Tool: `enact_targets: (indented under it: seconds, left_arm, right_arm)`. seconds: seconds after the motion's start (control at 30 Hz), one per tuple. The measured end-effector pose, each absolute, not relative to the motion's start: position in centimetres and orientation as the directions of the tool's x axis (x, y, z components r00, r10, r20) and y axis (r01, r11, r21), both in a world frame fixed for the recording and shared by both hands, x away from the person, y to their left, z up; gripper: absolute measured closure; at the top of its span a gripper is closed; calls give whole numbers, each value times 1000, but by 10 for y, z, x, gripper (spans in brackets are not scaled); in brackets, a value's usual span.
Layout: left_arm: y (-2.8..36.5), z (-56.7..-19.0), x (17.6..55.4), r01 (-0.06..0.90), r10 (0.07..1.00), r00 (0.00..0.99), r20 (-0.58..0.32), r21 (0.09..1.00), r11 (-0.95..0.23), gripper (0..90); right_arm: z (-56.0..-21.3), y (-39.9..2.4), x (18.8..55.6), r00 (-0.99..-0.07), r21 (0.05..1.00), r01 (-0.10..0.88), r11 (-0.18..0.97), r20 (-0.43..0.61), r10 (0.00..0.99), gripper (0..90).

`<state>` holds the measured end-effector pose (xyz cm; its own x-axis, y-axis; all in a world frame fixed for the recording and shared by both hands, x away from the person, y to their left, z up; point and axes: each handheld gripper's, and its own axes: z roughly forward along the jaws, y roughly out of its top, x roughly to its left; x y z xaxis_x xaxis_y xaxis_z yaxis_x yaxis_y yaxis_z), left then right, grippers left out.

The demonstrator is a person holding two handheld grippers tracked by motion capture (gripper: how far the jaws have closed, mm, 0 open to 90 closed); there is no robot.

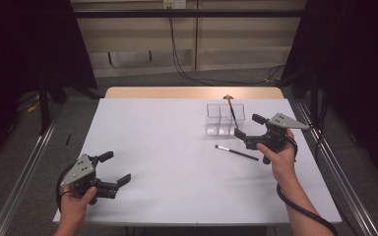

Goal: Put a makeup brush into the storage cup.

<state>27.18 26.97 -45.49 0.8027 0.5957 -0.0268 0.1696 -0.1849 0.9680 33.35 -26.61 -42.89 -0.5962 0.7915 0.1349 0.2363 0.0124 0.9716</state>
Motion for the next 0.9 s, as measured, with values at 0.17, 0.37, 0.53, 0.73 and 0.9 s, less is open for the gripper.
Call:
enact_targets:
  seconds: [0.17,0.37,0.53,0.73,0.9]
  left_arm:
    - [270,-455,272,169,596,803,-27,968,-185,0]
    - [270,-454,272,167,593,805,-24,968,-188,0]
    - [270,-454,272,166,595,804,-22,968,-189,0]
    - [269,-453,271,163,596,803,-18,968,-190,0]
    - [269,-453,271,164,595,804,-20,968,-188,0]
  right_arm:
    - [-430,-269,326,-596,972,233,21,126,793,12]
    - [-433,-271,318,-595,971,238,17,132,793,11]
    - [-436,-274,312,-597,970,241,15,136,791,10]
    - [-440,-278,305,-598,968,251,24,135,790,6]
    - [-441,-280,299,-598,968,250,25,134,790,5]
